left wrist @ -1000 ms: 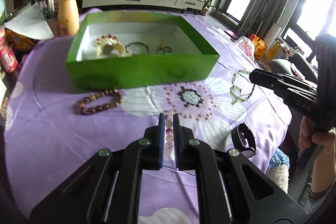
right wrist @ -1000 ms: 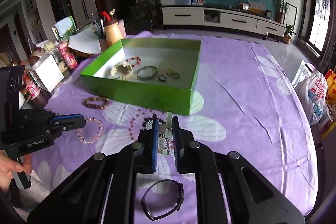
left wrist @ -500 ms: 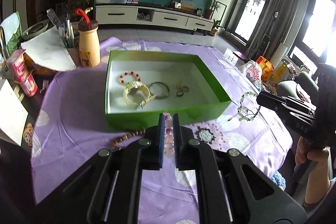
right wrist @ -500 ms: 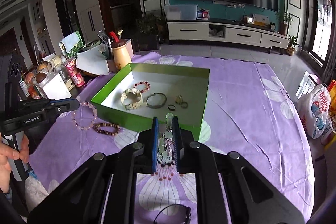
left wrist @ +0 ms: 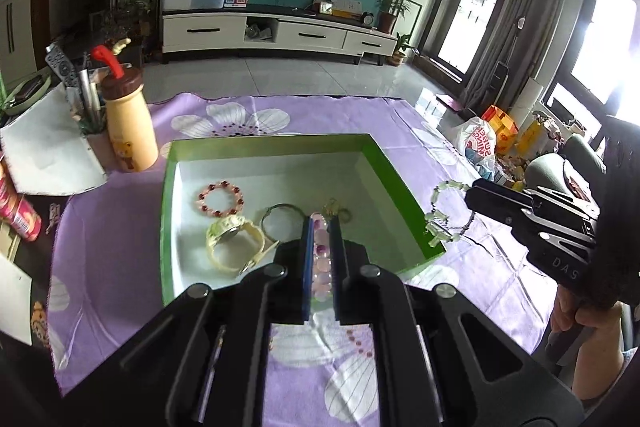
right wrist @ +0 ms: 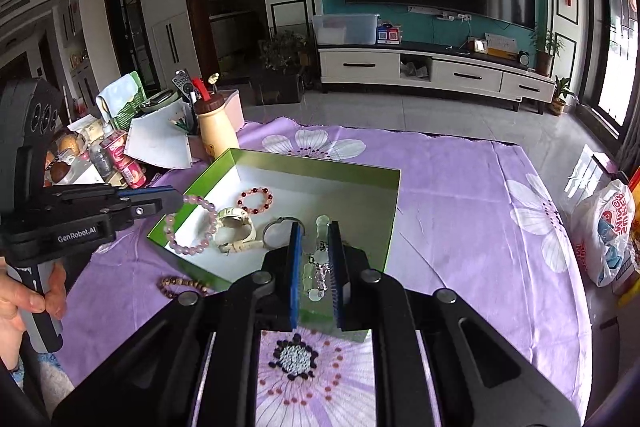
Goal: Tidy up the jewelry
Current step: 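Carry the pink and green bracelets over the green box with both tools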
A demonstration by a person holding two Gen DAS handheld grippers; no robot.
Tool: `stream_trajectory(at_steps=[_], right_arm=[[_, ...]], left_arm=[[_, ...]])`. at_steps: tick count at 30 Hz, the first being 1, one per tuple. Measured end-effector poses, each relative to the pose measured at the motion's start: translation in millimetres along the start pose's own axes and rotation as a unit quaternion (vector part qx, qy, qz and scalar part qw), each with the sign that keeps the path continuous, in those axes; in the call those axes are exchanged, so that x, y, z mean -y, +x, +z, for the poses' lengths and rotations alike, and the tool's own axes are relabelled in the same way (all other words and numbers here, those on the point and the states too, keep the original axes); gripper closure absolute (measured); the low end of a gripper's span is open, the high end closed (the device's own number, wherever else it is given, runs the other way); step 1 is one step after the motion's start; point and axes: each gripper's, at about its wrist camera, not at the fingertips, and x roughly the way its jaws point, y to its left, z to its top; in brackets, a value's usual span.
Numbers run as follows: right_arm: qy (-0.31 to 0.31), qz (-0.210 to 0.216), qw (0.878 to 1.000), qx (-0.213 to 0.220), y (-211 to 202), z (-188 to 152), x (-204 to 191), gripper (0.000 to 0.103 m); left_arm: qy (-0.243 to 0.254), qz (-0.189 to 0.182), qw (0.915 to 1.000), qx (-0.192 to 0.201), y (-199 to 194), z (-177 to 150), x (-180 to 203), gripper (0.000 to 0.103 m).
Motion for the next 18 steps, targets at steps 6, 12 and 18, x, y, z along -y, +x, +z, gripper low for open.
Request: stream_trajectory(at_steps=[6,12,18], right_arm=[[0.007,0.005,1.000,-0.018,33.2,13.4,12.7,0.091],[0.015,0.011,0.999,-0.045,67.3,20.9,22.2,0.090],[0.017,0.016,0.997,-0.076,101.8,23.7,24.5,0.090]], left_arm=[[0.006,-0.014,0.9994,-0.032,43.9,7.9,6.7,0.096],[0.007,-0.023,0.9973,-0.070,84.1,4.8,11.2,0.096],[0.002,-0.018,0.9943,-0.105,113.9,-7.1,6.7,0.096]])
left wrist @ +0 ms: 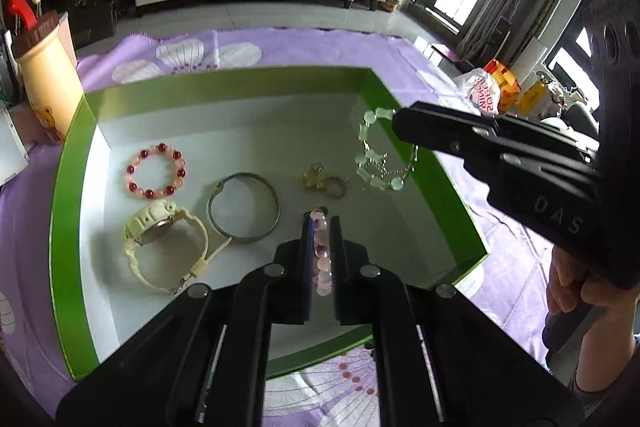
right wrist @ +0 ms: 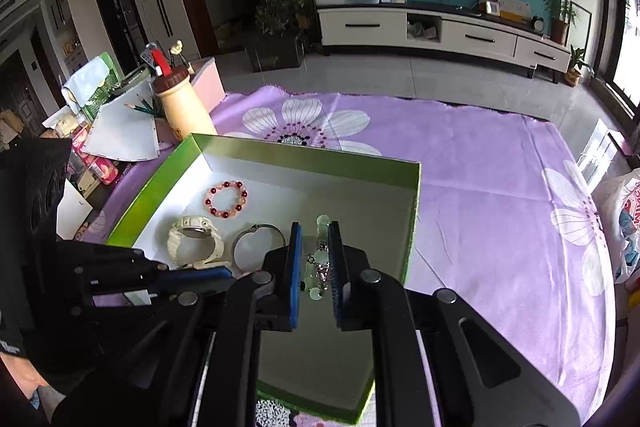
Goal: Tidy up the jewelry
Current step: 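Carry the pink and green bracelets over the green box with both tools, then open both tools to drop the pink and green bracelets into the box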
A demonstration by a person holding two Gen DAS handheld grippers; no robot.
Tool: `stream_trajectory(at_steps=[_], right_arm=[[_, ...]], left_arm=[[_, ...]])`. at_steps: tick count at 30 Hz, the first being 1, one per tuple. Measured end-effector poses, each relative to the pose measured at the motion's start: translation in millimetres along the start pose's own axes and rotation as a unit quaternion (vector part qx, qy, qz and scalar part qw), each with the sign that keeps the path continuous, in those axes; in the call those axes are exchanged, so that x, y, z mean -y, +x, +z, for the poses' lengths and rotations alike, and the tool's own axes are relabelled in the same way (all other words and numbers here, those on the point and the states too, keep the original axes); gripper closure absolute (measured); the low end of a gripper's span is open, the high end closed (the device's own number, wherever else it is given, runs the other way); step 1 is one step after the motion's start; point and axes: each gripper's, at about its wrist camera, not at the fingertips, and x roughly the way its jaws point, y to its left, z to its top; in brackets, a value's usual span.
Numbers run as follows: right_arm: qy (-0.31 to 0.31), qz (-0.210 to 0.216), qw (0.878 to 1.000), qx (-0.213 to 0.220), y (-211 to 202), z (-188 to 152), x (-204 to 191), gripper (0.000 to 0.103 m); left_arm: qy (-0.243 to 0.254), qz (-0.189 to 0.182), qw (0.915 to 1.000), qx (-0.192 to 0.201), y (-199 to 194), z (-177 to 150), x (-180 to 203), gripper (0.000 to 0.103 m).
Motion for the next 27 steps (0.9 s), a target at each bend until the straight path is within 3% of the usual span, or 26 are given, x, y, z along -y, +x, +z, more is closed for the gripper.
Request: stream_trajectory(at_steps=[5,9,11,17,27], right_arm=[[-0.012,-0.013,0.999,-0.029,31.4,6.5,-2.7,0.090],[-0.022,-0.050,0.998,-0.042,49.4,11.7,-3.6,0.090],[-0.019,-0.067,0.997,-0.041,52.3,14.3,-0.1,0.084],[-0.005,-0.063,0.998,-0.017,31.6,12.4,10.7,0.075],[0.036,-0.038,0.998,0.033,-44.6,-28.2,21.4,0.067]], left_arm=[[0.003,0.027,0.9995,-0.018,13.1,-4.3,-8.5,0.096],[0.008,0.045,0.9989,-0.015,13.6,-3.2,-11.6,0.095],[0.009,0.051,0.9986,-0.008,10.2,-1.6,-10.1,0.094],[0.009,0.061,0.9977,0.029,-15.0,1.1,-9.5,0.058],[-0.018,0.081,0.9921,0.094,-89.4,-26.2,-18.4,0.032]])
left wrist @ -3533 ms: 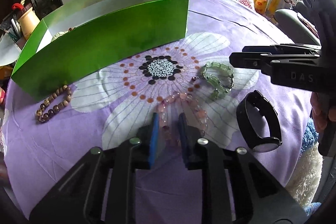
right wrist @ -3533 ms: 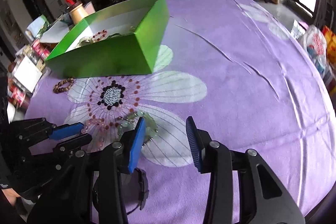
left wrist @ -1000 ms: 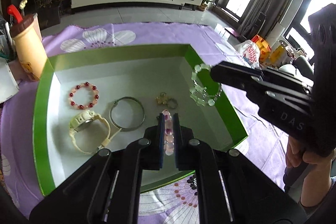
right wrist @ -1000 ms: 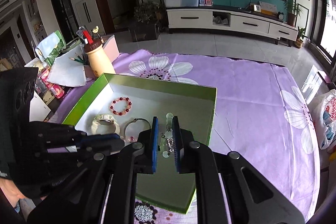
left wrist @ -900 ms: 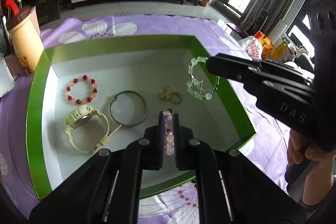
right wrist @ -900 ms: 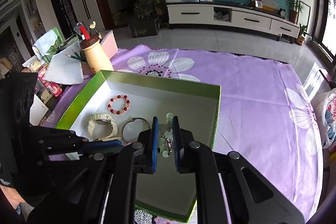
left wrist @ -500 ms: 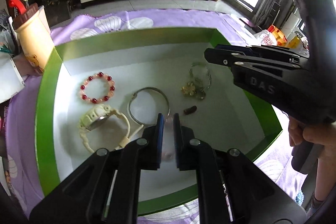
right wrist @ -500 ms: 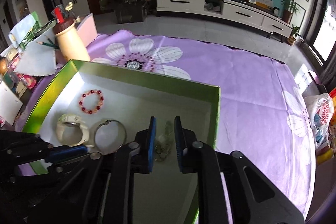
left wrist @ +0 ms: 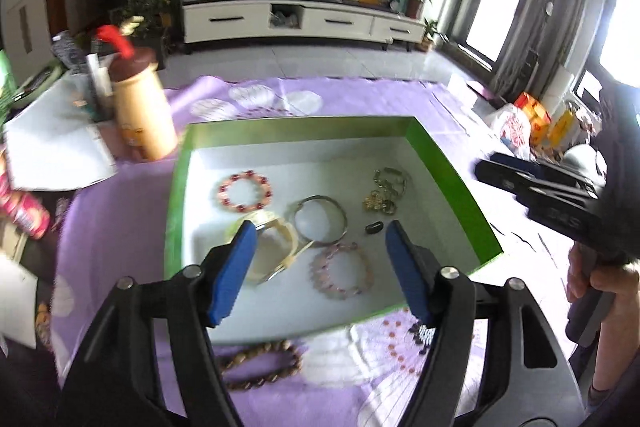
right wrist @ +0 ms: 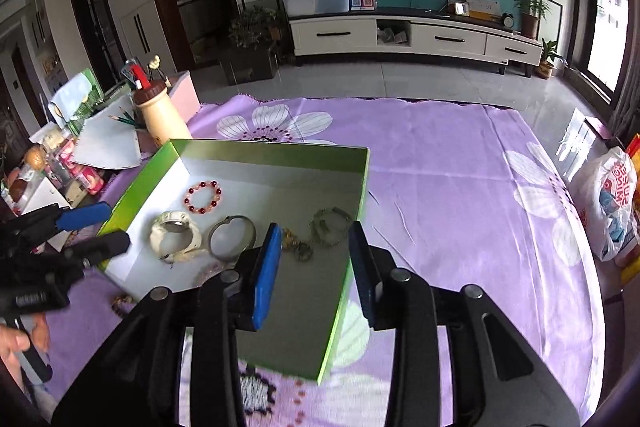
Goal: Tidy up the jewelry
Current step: 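Open both tools to drop the pink and green bracelets into the box, then move the left tool to the brown bead bracelet while the right tool reaches the black watch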
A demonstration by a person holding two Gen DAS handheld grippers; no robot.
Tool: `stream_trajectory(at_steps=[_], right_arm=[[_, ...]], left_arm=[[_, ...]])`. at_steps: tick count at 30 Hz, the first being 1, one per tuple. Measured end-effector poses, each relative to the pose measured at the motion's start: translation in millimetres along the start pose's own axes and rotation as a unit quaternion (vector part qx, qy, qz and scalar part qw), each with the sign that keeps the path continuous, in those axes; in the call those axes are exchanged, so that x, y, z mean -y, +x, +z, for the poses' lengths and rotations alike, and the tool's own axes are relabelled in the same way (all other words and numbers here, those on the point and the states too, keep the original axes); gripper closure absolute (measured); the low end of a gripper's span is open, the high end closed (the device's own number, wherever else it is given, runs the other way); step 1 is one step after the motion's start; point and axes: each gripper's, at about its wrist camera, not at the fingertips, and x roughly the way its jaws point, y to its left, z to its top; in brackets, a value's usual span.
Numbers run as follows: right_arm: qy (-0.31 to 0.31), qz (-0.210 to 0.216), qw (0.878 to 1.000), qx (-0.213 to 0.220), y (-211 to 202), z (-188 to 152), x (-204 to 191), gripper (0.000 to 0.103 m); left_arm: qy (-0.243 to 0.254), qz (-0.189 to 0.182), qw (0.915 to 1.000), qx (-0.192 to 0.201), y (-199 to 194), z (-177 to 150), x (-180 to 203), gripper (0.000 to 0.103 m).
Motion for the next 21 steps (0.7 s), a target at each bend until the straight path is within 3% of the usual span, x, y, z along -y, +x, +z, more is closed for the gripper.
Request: stream_trajectory(at_steps=[3,10,21], right_arm=[[0.014,0.006,1.000,0.009,-26.2,-15.9,6.7,0.067],[0.022,0.023,0.999,0.007,-73.4,-56.5,5.2,0.067],[0.001,0.047,0.997,-0.064,-102.1,-134.3,-24.9,0.067]], left_arm=[[-0.026,0.005,0.9996,0.006,-22.8,-13.6,-18.9,0.026],[-0.076,0.041,0.9962,-0.014,-61.7,-62.1,-57.3,0.023],[-0.122,0.043,0.9903,-0.051,-75.9,-124.4,-79.8,0.023]])
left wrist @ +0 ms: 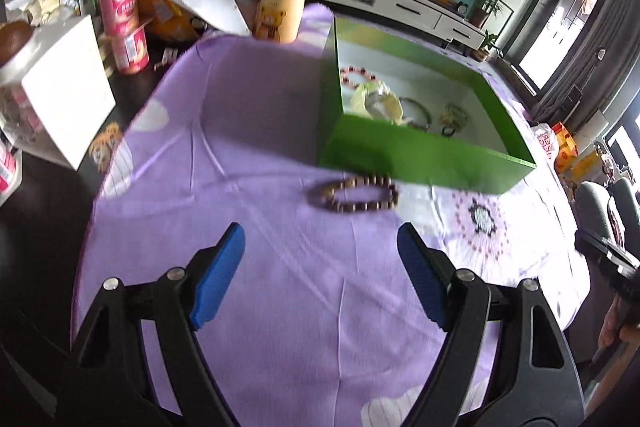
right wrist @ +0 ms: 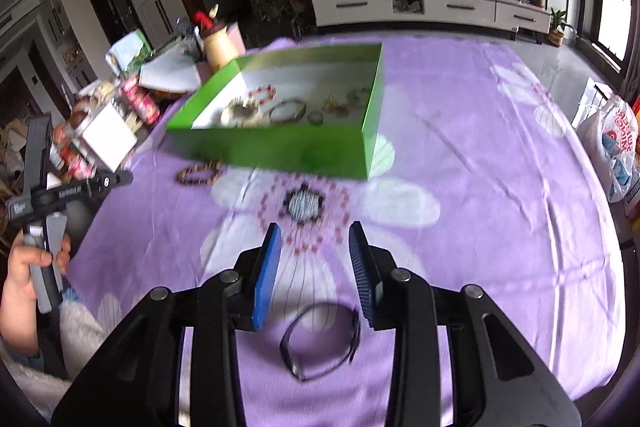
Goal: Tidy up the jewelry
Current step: 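Move the left tool to the brown bead bracelet while the right tool reaches the black watch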
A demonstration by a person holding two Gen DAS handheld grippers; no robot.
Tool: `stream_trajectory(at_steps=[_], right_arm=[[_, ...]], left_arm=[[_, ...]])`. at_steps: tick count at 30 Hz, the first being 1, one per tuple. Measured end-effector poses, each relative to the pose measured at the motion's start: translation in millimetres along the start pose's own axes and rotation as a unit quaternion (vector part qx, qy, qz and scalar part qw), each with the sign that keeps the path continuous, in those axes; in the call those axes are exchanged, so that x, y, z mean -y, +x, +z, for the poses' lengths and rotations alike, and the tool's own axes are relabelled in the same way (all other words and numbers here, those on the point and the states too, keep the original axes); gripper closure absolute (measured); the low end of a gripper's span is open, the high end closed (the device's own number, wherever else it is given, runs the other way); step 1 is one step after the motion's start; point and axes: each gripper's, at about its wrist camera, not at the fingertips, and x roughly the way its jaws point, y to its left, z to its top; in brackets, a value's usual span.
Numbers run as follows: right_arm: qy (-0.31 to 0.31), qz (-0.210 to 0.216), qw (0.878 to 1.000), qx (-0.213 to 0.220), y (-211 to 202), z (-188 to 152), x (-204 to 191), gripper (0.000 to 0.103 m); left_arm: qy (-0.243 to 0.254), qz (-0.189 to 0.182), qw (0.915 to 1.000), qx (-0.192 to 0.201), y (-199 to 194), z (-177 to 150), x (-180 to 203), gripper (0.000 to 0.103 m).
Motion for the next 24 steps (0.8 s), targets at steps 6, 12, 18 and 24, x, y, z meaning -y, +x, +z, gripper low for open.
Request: stream_trajectory(at_steps=[6,12,18,24], right_arm=[[-0.021,0.015,0.998,-0.056,8.9,-41.4,-14.9,0.067],[-0.081,-0.008,0.993,-0.088,28.4,-66.7,-30.3,0.067],[-0.136,-0.028,0.986,-0.095,46.8,-74.7,-41.5,0.075],[-0.139,-0.020,0.988,-0.072,51.9,-60.7,-46.7,0.094]], left_arm=[[0.005,-0.007,0.9999,-0.008,-1.8,-15.2,5.6,0.023],[0.012,-0.004,0.9999,-0.008,-3.2,-20.1,10.5,0.023],[0.006,0.003,0.9999,-0.016,3.9,-21.6,4.7,0.023],[0.002,0.002,0.9998,-0.022,17.1,-20.8,1.7,0.023]])
